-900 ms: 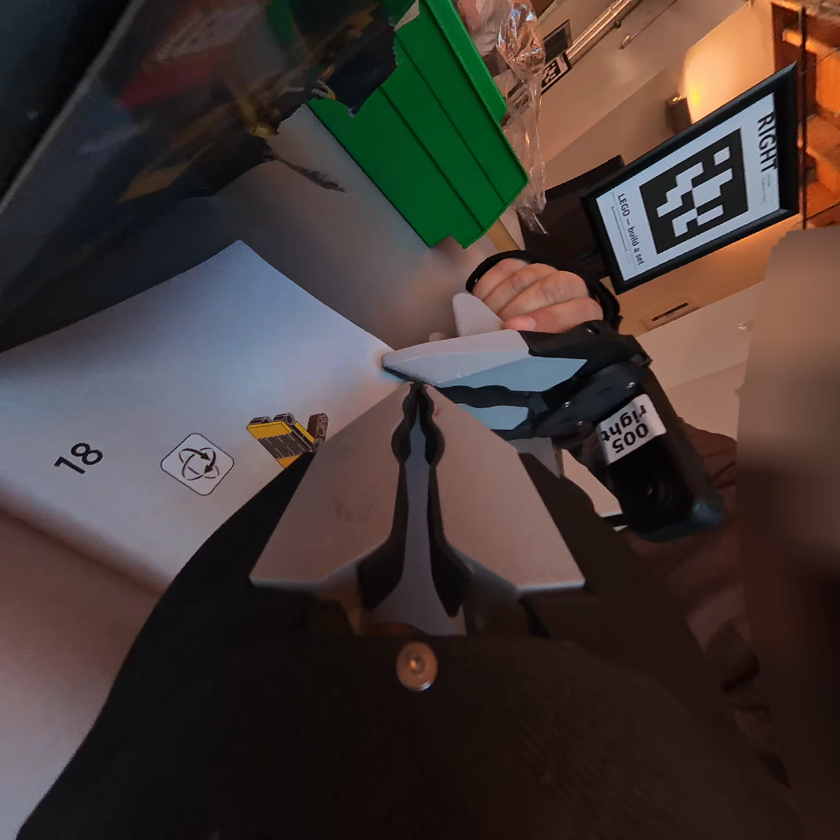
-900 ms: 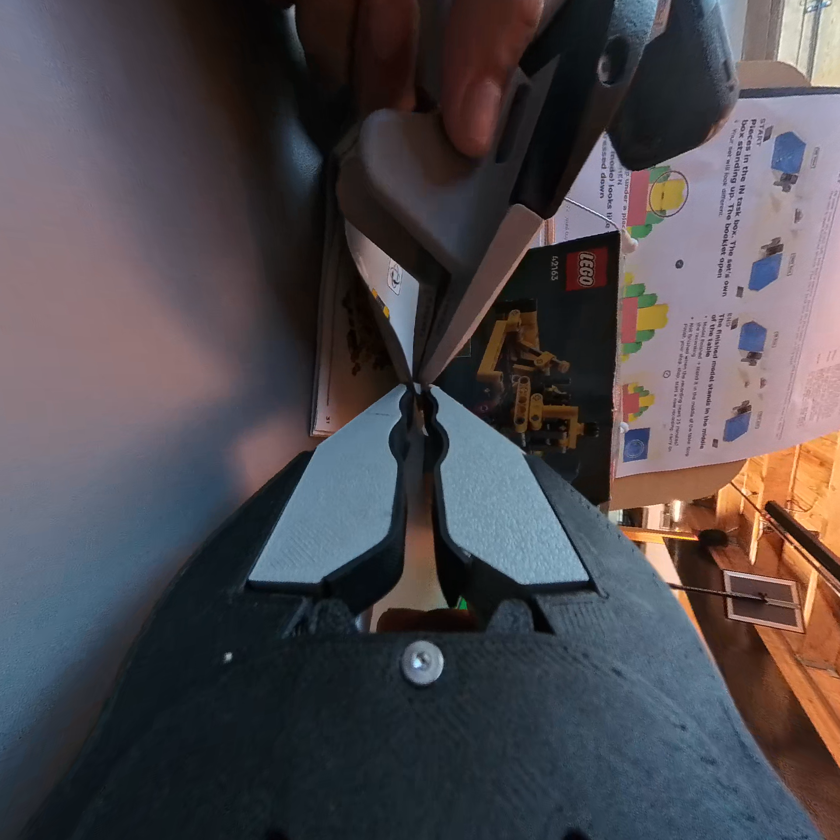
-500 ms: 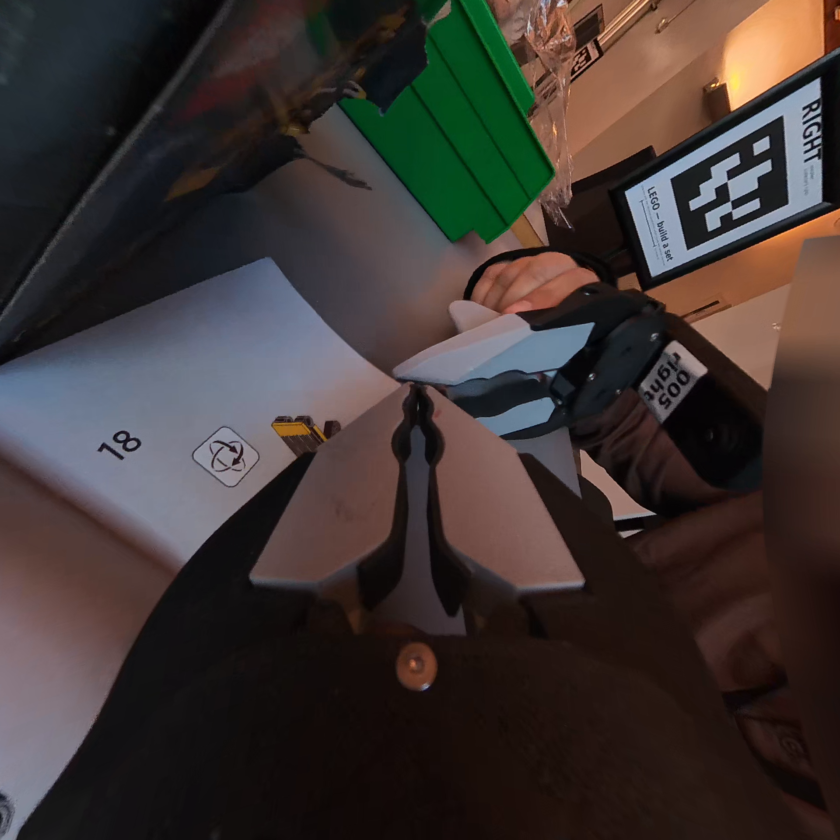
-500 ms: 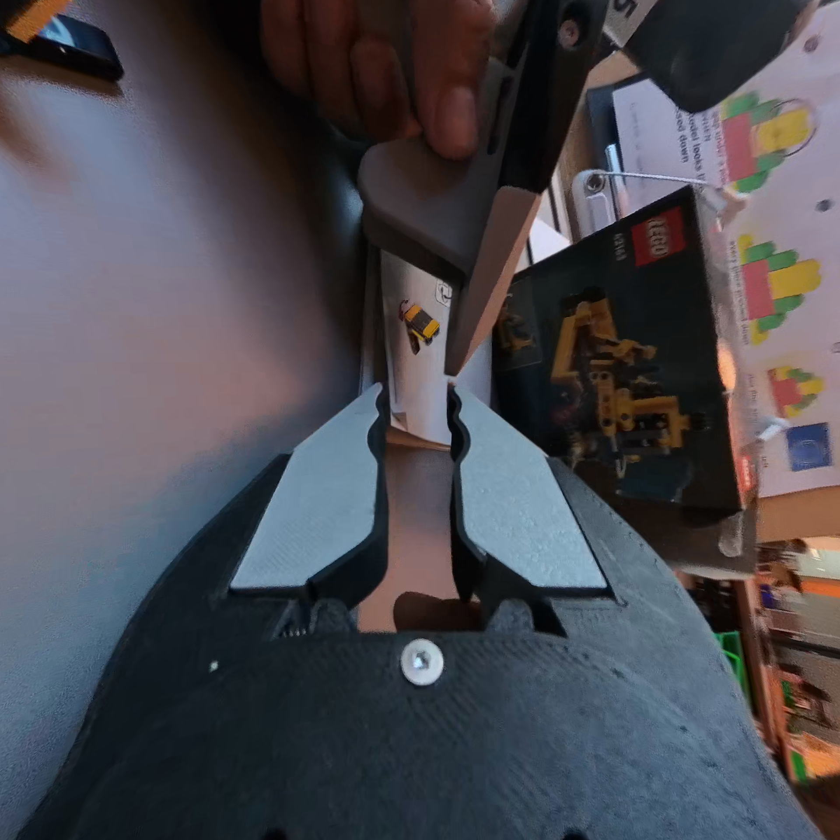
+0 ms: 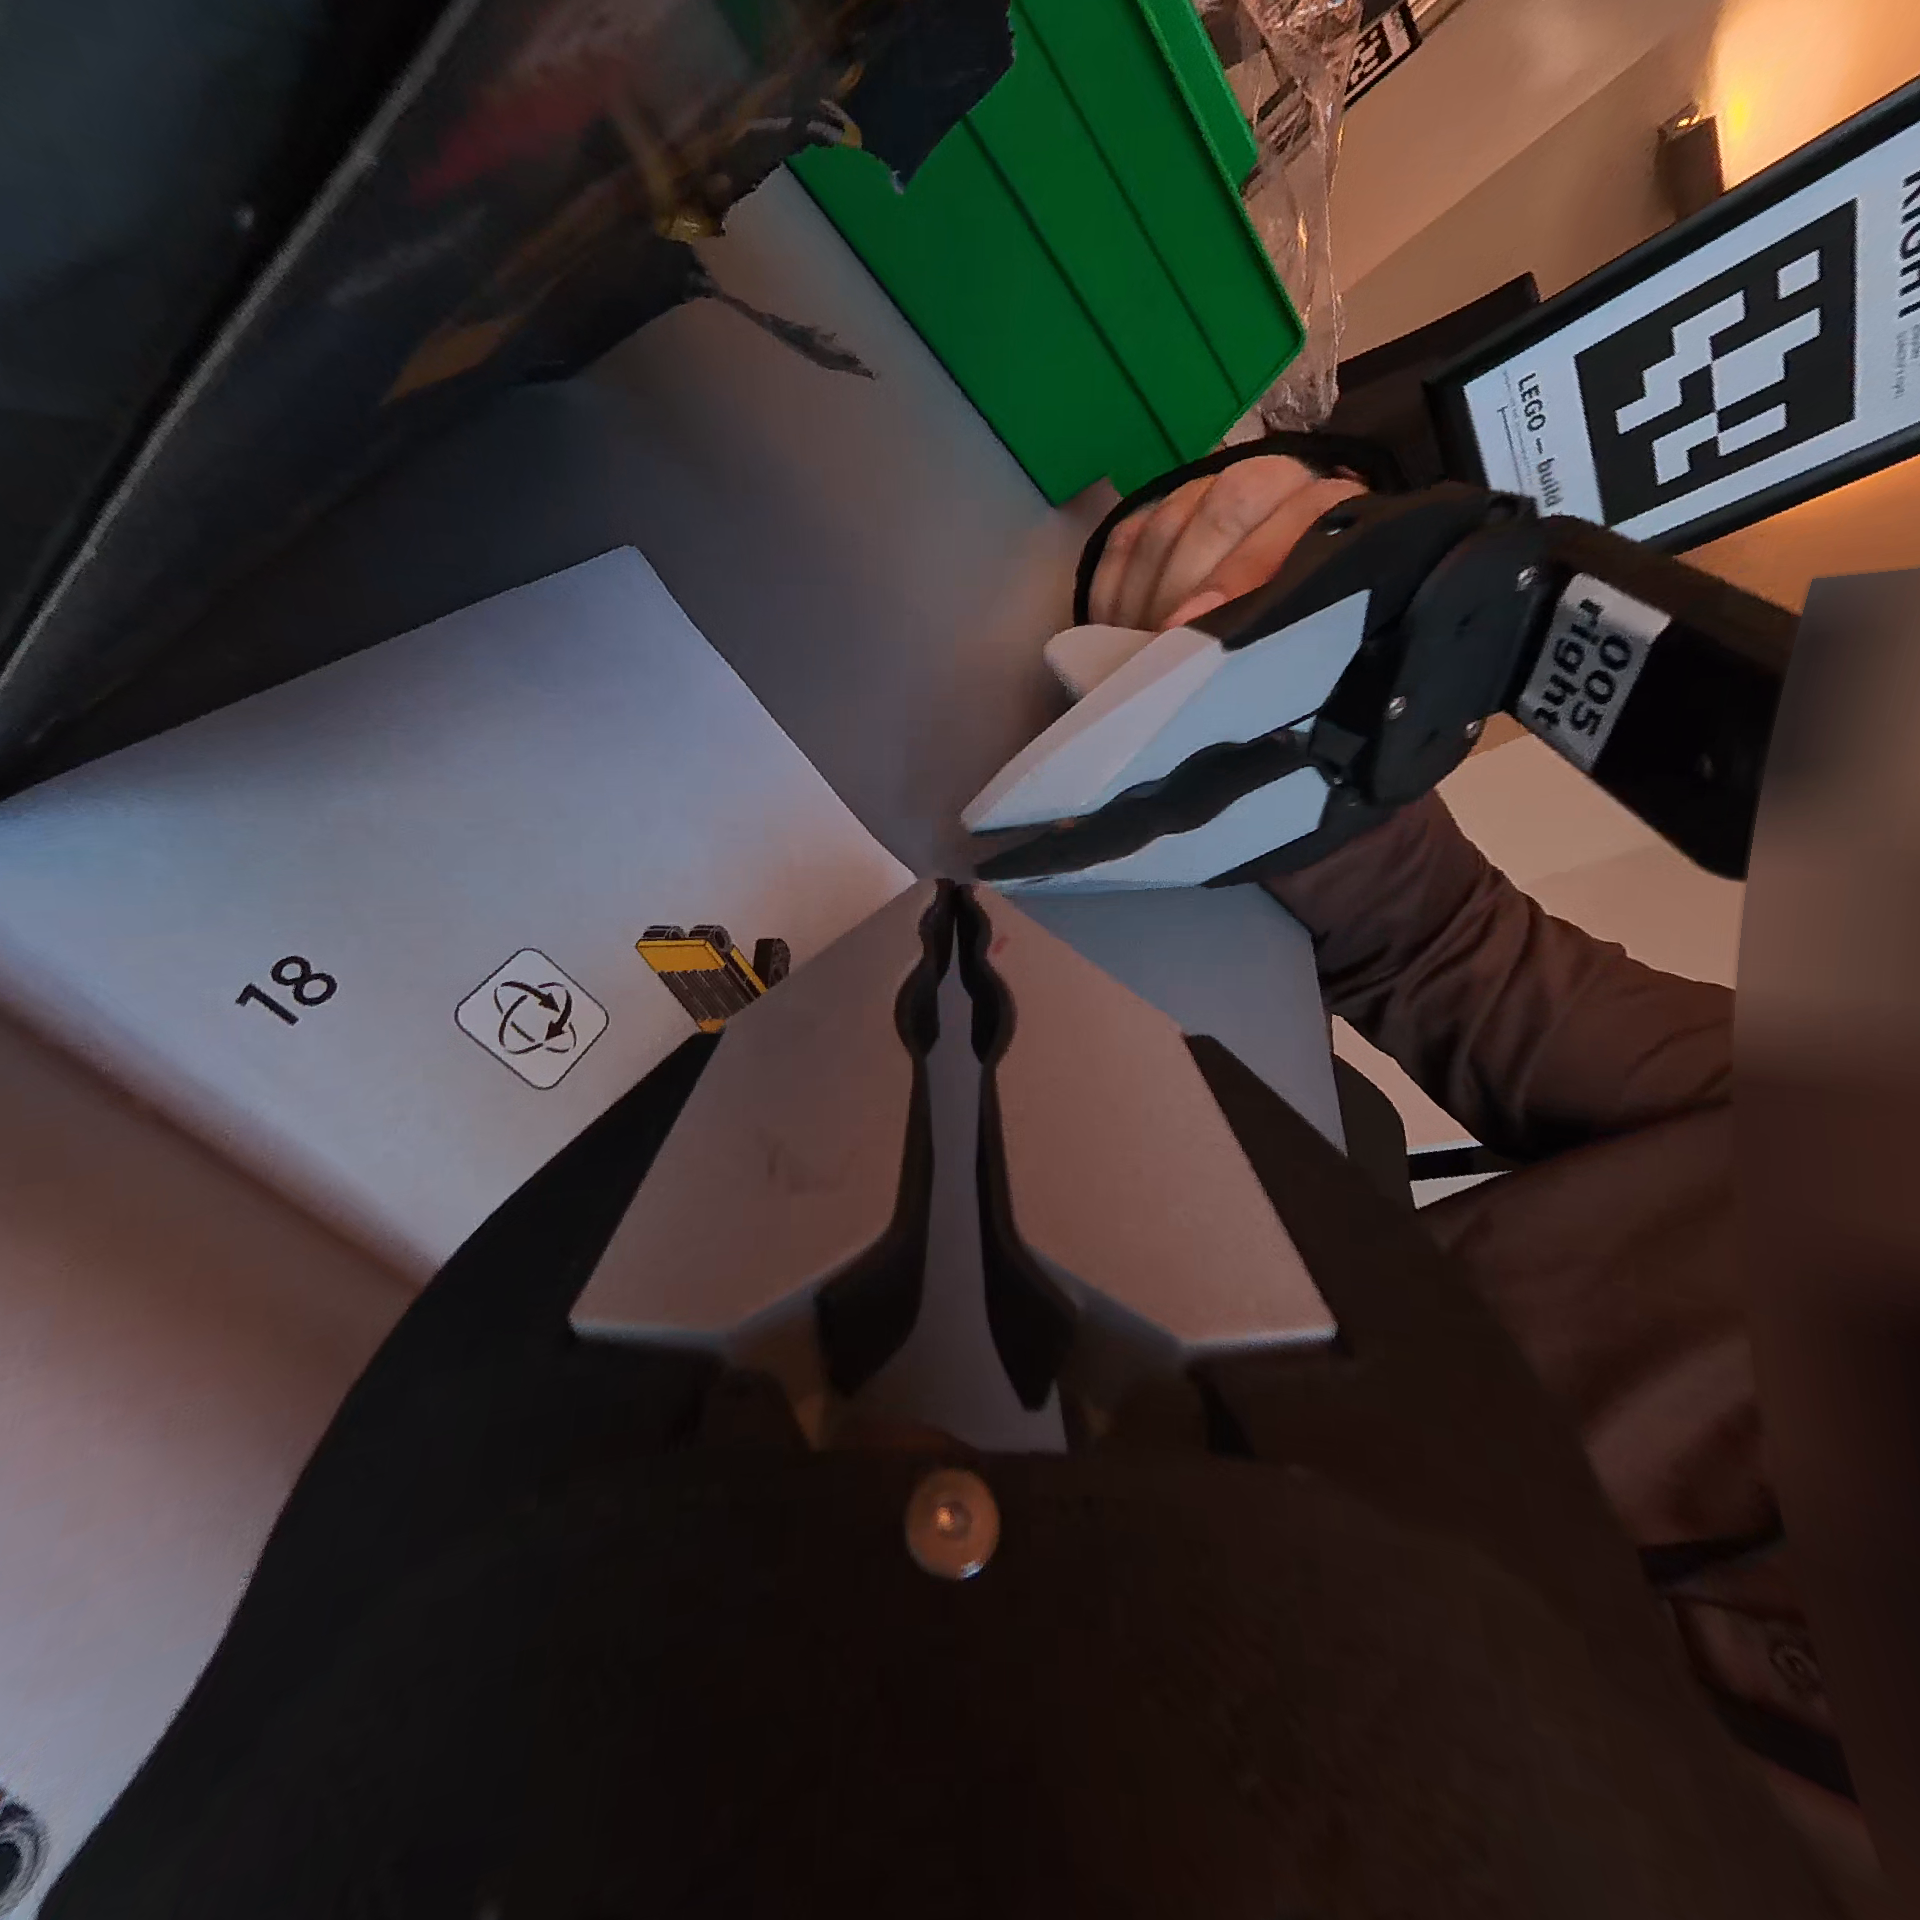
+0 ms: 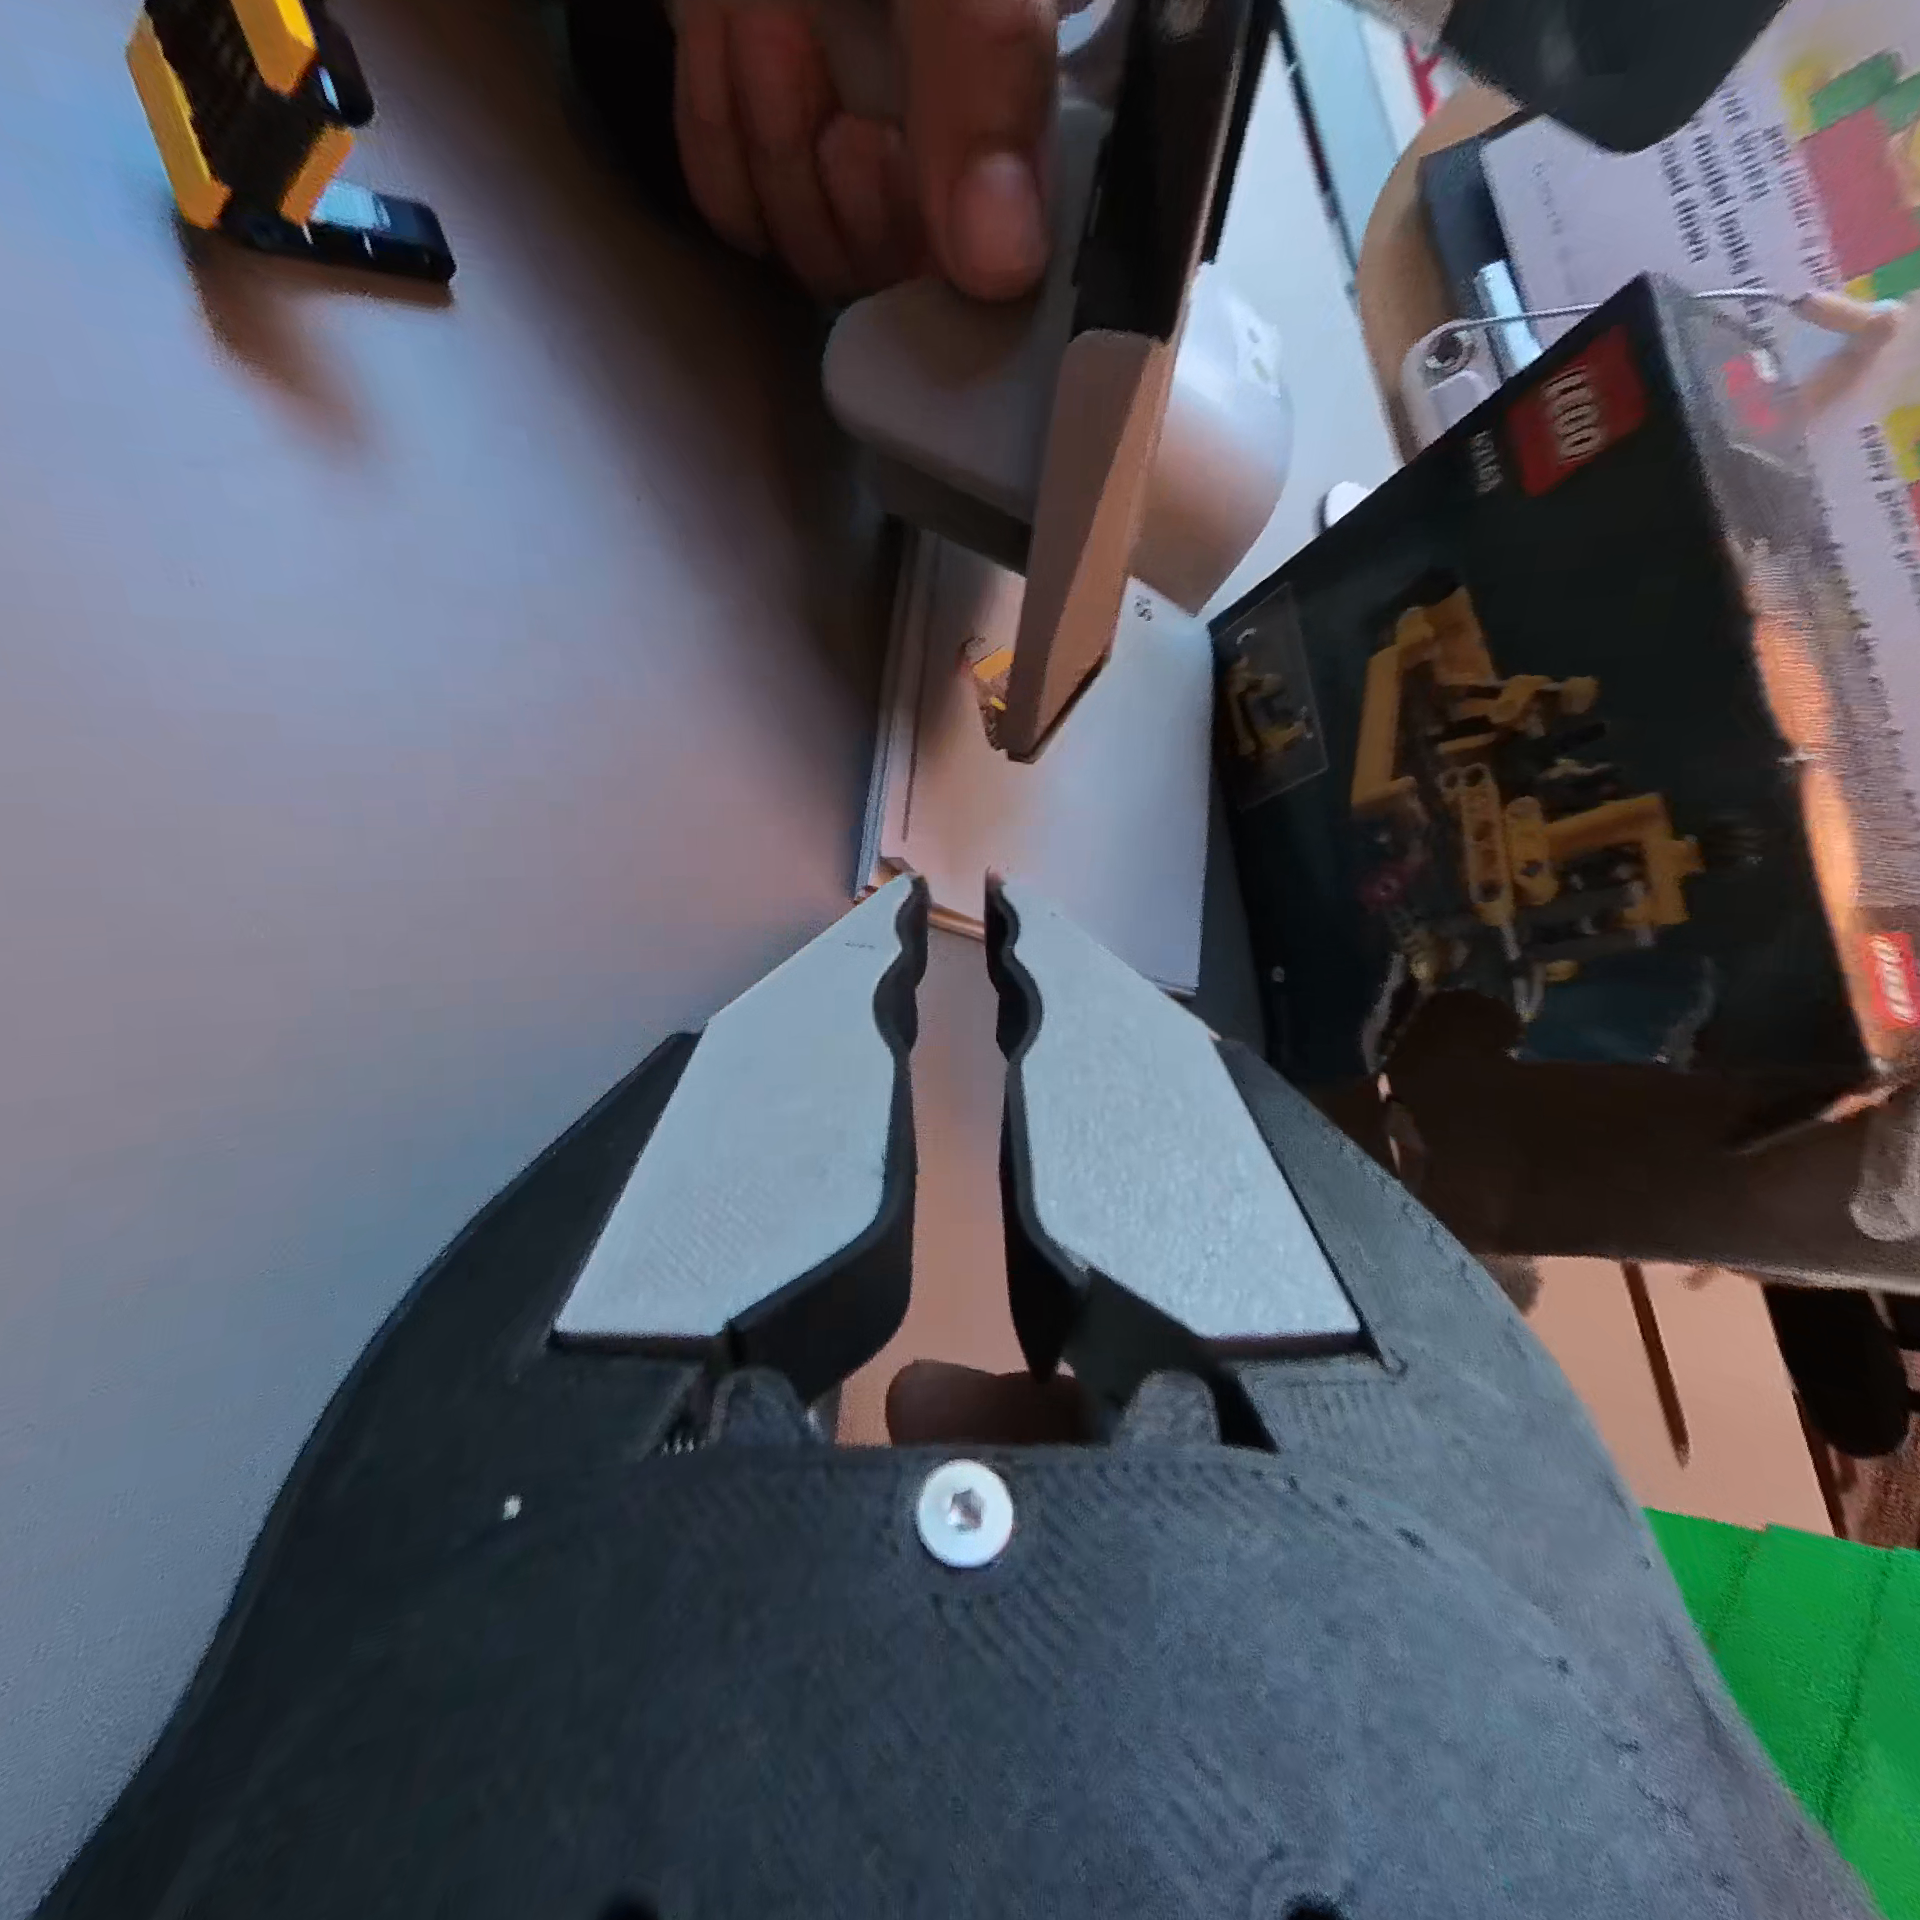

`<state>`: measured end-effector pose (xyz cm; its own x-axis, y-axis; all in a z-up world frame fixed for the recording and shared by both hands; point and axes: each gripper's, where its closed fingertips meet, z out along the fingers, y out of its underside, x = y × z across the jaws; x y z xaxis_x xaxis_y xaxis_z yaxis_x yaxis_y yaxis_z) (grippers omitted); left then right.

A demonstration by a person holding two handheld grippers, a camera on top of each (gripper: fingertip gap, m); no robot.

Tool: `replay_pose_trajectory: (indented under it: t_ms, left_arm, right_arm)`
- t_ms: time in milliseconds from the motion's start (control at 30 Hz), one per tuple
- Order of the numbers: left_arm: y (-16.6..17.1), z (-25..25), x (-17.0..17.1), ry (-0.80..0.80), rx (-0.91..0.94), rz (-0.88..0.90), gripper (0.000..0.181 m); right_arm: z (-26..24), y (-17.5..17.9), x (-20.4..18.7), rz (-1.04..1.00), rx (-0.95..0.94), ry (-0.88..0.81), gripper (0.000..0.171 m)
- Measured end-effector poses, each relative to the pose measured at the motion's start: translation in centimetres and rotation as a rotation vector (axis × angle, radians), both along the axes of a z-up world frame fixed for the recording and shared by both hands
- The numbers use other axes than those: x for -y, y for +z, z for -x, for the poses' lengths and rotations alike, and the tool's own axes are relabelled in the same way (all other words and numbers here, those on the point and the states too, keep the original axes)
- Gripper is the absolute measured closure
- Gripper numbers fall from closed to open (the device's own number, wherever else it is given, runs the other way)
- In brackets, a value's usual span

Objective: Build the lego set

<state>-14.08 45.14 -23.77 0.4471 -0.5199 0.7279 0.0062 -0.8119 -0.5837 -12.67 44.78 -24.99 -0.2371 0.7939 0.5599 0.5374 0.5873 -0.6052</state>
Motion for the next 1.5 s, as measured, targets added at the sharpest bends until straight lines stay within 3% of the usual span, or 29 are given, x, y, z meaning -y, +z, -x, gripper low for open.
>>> replay_pose_trajectory:
  t_ms: [133, 333, 567, 833, 1200, 1400, 1500]
  left_arm:
    - [0.2, -0.2, 0.3, -0.024, 0.019, 0.007, 0.181]
    - [0.1, -0.4, 0.7, -0.058, 0.012, 0.001, 0.181]
    - [-0.2, -0.6, 1.0, -0.077, -0.015, 0.003, 0.181]
    - [-0.4, -0.7, 1.1, -0.088, -0.014, 0.016, 0.181]
    - [-0.6, -0.8, 1.2, -0.092, -0.014, 0.03, 0.181]
    - [-0.6, -0.8, 1.1, -0.088, -0.021, 0.025, 0.177]
    - [-0.6, -0.8, 1.3, -0.105, -0.044, -0.003, 0.166]
  right_arm:
    - [0.4, -0.7, -0.1, 0.016, 0.017, 0.006, 0.169]
    - [0.6, -1.0, 0.2, 0.026, 0.031, 0.026, 0.16]
    - [0.8, -1.5, 0.3, 0.008, 0.052, 0.035, 0.168]
    - [0.8, -1.3, 0.4, 0.047, 0.051, 0.045, 0.161]
    - [1.2, -1.7, 0.6, 0.085, 0.073, 0.072, 0.171]
    - [1.4, -1.6, 0.3, 0.146, 0.066, 0.045, 0.171]
    - [1.4, -1.6, 0.3, 0.159, 0.059, 0.038, 0.171]
